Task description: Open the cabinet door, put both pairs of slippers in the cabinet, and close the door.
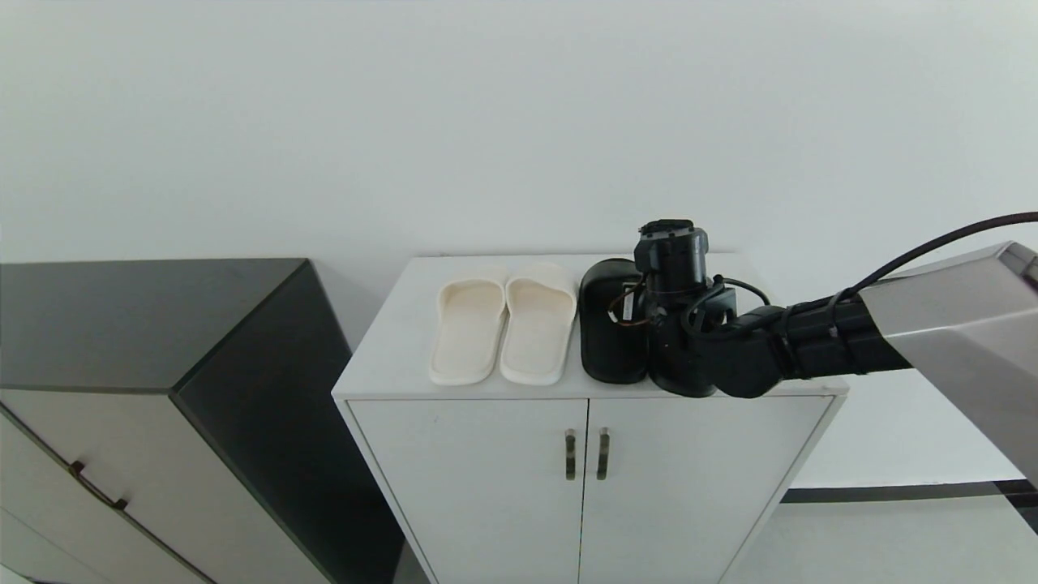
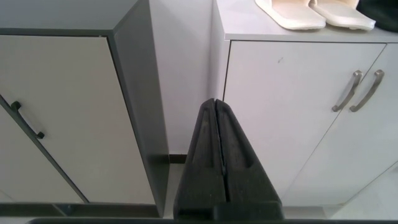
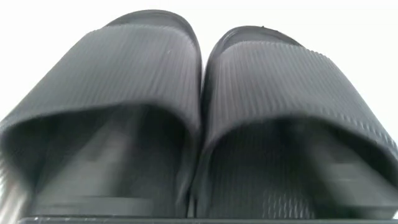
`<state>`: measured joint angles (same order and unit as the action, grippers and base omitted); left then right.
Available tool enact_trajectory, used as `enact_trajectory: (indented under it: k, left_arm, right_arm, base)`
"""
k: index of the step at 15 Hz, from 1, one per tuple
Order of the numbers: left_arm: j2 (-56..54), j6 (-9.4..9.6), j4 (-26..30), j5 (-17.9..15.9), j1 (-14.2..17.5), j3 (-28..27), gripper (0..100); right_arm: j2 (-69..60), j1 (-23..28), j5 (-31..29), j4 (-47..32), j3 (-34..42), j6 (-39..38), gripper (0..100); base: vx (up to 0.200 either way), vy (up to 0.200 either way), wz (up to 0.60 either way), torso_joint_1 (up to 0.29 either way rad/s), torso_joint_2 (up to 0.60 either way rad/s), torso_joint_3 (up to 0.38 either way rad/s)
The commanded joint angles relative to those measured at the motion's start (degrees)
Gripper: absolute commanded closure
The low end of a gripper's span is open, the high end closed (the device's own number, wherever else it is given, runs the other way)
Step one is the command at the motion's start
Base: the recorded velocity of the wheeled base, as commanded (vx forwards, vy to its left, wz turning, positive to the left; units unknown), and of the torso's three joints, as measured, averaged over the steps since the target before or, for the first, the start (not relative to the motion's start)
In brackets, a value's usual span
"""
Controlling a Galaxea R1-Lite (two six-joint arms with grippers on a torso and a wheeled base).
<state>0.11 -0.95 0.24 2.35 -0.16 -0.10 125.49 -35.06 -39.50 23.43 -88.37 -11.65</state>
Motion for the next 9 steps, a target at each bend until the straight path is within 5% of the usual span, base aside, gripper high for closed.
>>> enact_trajectory:
  k: [1,6,9]
  left_arm:
    - [0.1,-0.1,0.0,0.0,0.0,0.0,100]
    - [0.1,-0.02,0.0,0.0,0.0,0.0,100]
    - [0.1,-0.02,-0.1,0.1,0.0,0.1,100]
  right_arm:
    - [0.5,0.2,0.0,0.3,-0.9,0.1,100]
    - [-8.1,-0.8,0.2,0.8,4.9,2.7,100]
    - [-18.2,-3.7,7.2,0.4,15.0,2.9,100]
  base:
    - [0.0,0.0,0.0,0.0,0.0,0.0]
    - [0.0,0.0,0.0,0.0,0.0,0.0]
    - [0.0,0.0,0.0,0.0,0.0,0.0]
